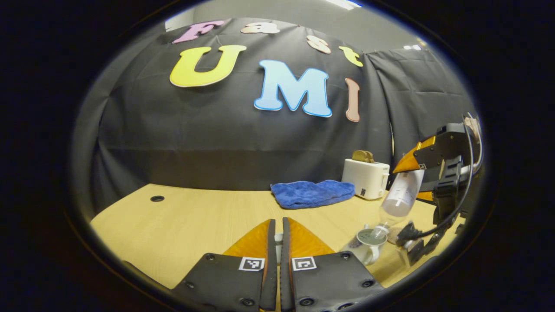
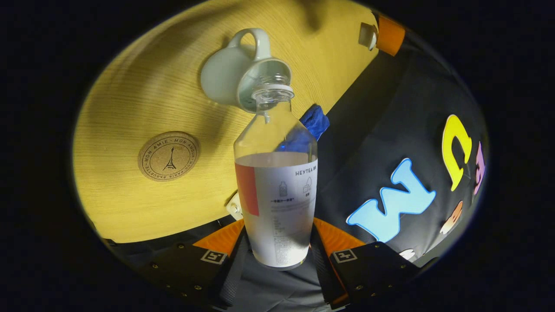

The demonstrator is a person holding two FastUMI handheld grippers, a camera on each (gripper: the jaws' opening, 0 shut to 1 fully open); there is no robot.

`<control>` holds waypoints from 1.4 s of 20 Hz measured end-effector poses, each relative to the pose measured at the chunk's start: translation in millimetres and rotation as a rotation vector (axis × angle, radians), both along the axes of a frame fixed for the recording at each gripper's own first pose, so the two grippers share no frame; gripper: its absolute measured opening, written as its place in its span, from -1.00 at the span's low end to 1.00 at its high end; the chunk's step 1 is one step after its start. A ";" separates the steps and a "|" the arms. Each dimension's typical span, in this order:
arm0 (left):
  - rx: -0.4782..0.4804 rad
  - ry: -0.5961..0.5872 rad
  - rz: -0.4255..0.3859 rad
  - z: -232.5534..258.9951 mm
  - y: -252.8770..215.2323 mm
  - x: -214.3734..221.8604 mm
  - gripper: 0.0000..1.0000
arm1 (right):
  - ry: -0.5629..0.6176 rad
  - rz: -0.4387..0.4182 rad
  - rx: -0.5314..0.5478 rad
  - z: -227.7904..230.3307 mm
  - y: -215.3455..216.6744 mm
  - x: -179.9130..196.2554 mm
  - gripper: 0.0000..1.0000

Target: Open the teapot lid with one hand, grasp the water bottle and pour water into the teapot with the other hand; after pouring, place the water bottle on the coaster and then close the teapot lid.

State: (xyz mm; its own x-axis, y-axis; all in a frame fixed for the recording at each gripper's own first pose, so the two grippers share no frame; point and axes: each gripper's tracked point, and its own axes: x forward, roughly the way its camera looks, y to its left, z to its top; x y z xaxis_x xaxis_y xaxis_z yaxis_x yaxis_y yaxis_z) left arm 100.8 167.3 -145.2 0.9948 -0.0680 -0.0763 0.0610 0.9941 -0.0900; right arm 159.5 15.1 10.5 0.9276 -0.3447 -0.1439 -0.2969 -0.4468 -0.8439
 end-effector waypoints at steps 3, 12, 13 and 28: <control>0.017 -0.001 0.021 8.5 -1.5 -5.3 -0.81 | -0.010 0.008 0.075 -5.2 -2.0 -1.2 0.46; 0.053 0.029 0.122 25.4 -23.8 -10.9 -0.81 | 0.051 -0.050 0.584 -64.4 -25.4 -7.4 0.48; 0.055 0.033 0.129 27.9 -28.6 -11.3 -0.81 | 0.060 -0.059 0.652 -70.7 -27.5 -8.9 0.43; 0.075 0.071 0.143 39.6 -108.2 -1.6 -0.82 | 0.103 -0.037 1.544 -112.8 -8.0 -15.7 0.48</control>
State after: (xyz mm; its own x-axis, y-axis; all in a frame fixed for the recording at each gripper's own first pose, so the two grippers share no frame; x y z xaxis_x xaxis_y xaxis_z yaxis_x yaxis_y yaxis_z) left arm 99.2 59.1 -105.7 0.9858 0.0826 -0.1461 -0.0855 0.9962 -0.0140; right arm 143.7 7.1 -102.3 0.8862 0.1719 -0.4303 -0.3716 0.8185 -0.4382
